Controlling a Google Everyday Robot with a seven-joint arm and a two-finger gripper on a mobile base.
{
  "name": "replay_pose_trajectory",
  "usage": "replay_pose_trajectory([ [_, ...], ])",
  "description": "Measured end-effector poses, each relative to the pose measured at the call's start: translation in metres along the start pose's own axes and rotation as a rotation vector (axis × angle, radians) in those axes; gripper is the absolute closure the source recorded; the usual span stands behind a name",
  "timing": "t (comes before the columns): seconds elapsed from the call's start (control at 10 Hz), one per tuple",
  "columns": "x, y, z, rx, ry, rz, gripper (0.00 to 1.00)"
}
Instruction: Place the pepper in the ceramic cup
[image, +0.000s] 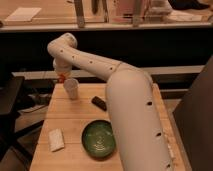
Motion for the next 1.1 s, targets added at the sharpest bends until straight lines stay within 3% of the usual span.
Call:
replay_pose_trajectory([
  [0.2,0.004,0.009,0.001,-0.001,-0.002,0.000,1.00],
  [0.5,-0.003,-0.002,0.011,0.000,-0.006,0.012,1.00],
  [0.8,0.005,0.012,0.011,-0.004,0.005,0.031,1.00],
  [1.1,0.000,0.008,0.017,-0.001,0.002,0.050,1.00],
])
